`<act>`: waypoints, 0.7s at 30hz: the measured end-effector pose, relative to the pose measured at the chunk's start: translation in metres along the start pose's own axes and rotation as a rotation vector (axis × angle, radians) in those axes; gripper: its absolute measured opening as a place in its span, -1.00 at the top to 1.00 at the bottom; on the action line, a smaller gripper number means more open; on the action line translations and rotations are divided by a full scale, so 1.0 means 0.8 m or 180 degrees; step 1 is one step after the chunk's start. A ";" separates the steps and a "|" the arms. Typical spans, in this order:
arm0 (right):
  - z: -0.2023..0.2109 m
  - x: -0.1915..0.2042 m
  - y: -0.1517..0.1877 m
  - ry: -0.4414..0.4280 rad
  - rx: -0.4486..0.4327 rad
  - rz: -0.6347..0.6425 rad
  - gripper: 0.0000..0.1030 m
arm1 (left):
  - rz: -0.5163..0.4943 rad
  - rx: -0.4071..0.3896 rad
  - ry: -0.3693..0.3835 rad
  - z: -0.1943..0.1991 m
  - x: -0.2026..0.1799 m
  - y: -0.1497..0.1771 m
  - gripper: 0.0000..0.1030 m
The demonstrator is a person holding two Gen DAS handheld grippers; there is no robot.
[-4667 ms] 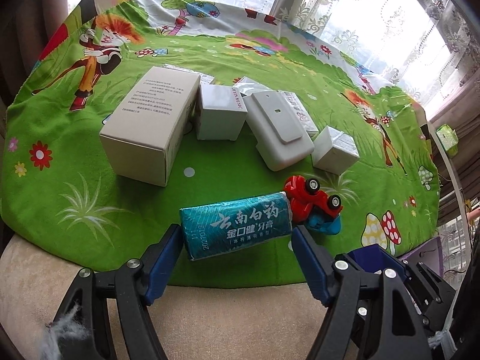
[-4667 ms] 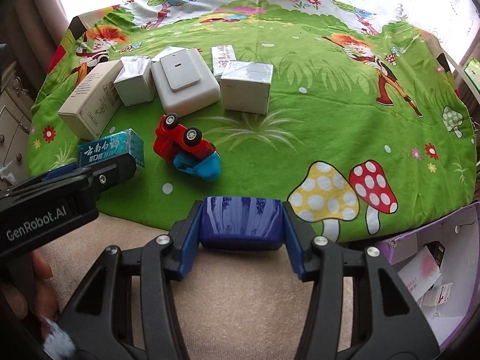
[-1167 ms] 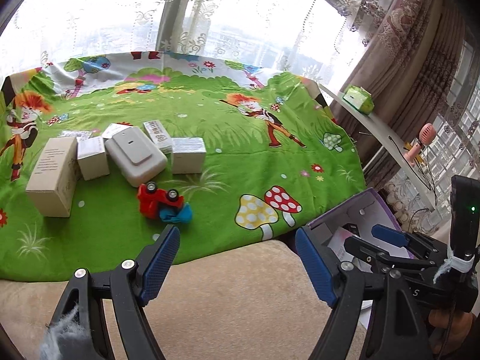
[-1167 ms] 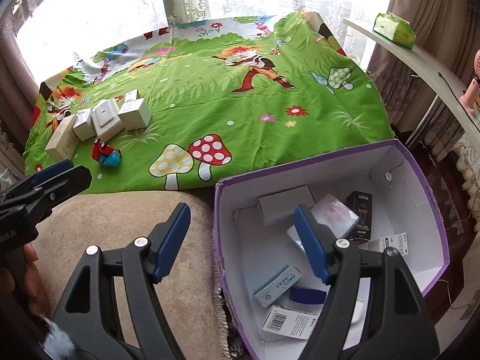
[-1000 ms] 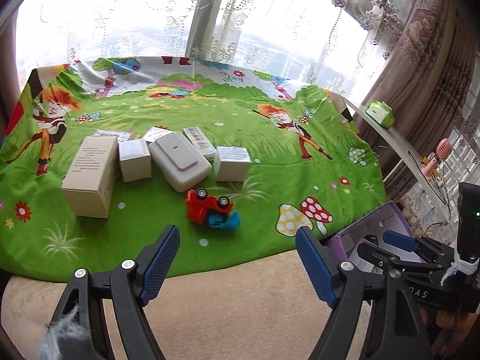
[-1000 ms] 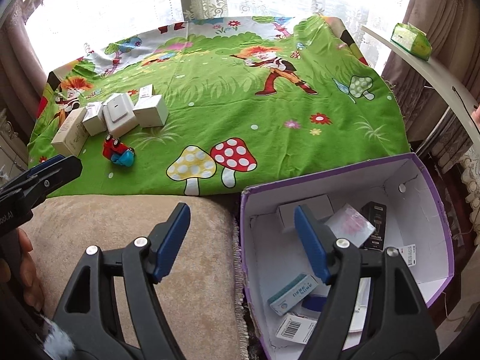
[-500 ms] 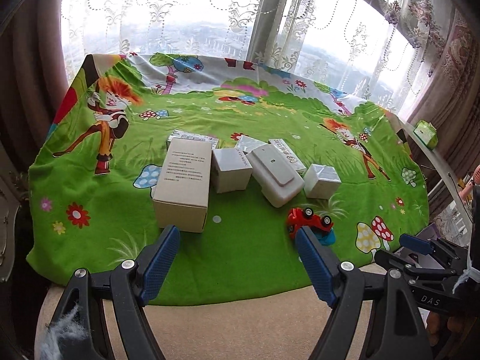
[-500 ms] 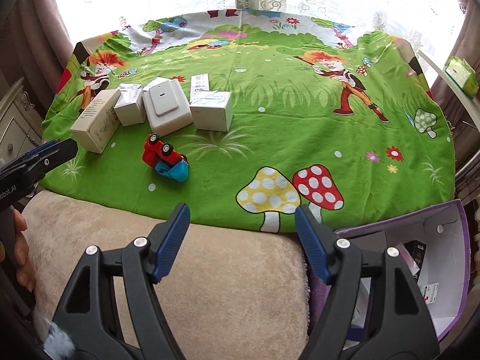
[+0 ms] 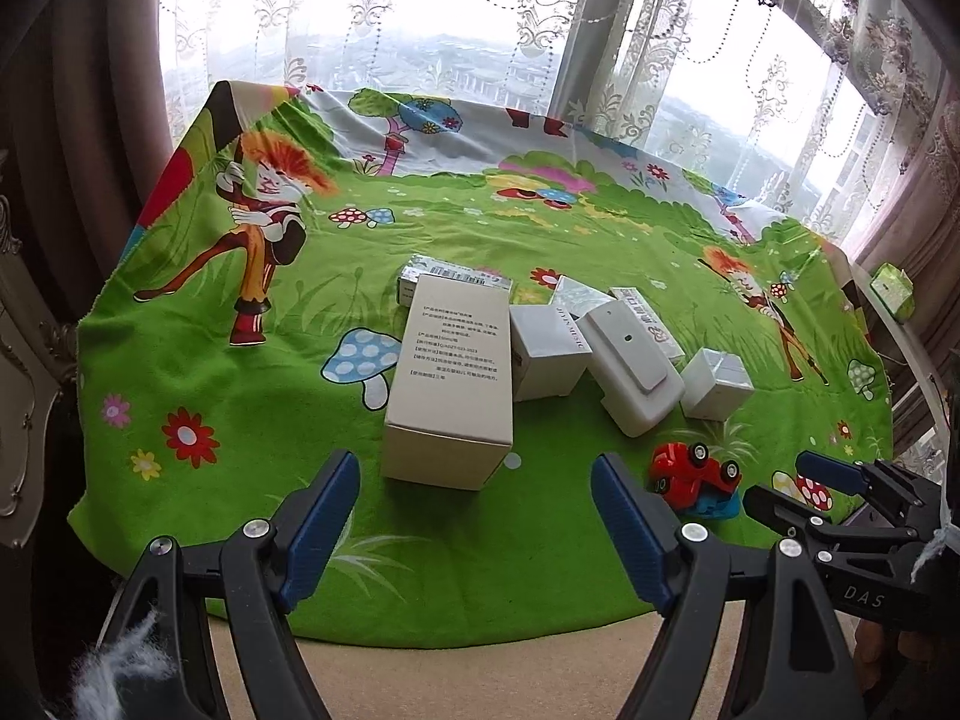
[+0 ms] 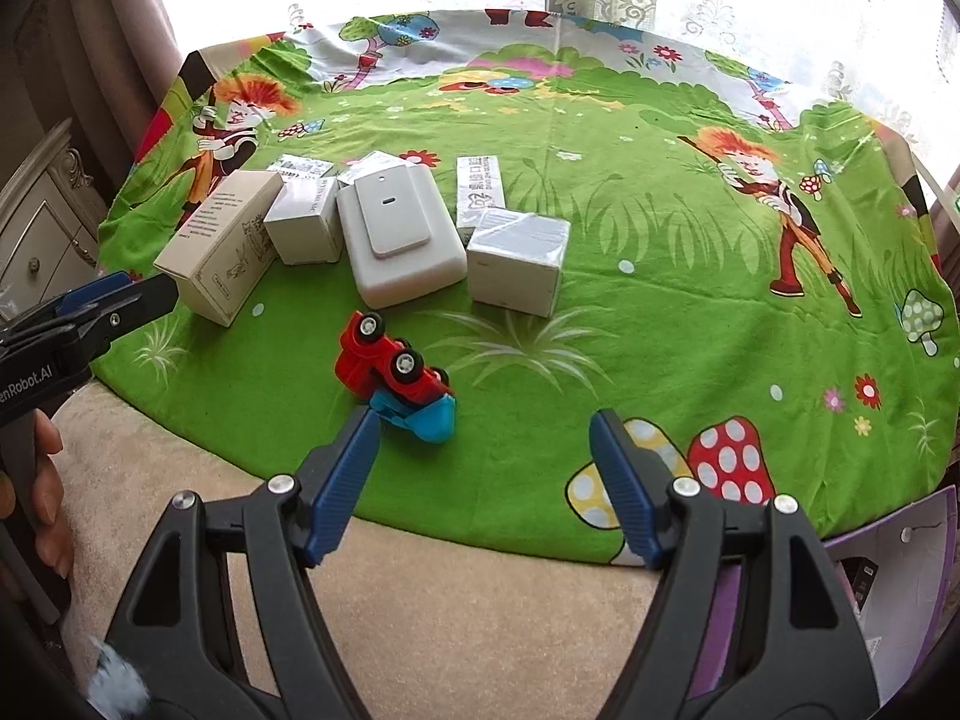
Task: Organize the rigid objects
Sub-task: 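Move both open grippers back over the items on the bed, then grasp the beige text-printed box with the left gripper while the right grasps the red toy car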
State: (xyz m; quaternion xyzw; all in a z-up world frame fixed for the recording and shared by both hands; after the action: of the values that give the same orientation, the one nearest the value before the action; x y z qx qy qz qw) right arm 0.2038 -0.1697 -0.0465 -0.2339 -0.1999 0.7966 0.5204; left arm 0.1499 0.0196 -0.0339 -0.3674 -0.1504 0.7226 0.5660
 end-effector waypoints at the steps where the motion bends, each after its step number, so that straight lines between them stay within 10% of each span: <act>1: -0.003 0.002 -0.005 -0.0003 -0.0002 -0.0015 -0.46 | 0.0010 -0.0014 0.0000 0.001 0.000 0.000 -0.56; 21: -0.062 -0.033 -0.042 0.0094 0.0237 -0.0510 -0.48 | 0.0172 -0.0080 0.0043 0.000 0.014 -0.004 -0.56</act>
State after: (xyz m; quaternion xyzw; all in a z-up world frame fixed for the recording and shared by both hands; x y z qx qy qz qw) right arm 0.2667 -0.1781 -0.0639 -0.2094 -0.1805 0.7558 0.5936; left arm 0.1513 0.0309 -0.0363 -0.3832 -0.1457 0.7332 0.5425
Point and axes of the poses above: each gripper's, at about its wrist camera, not at the fingertips, and z roughly against the way its jaws point, x to its left, y to its underside, the point moved 8 cm from there along -z, roughly the way its jaws point, and after that the axes turned 15 degrees about y, right-handed, at the moved point
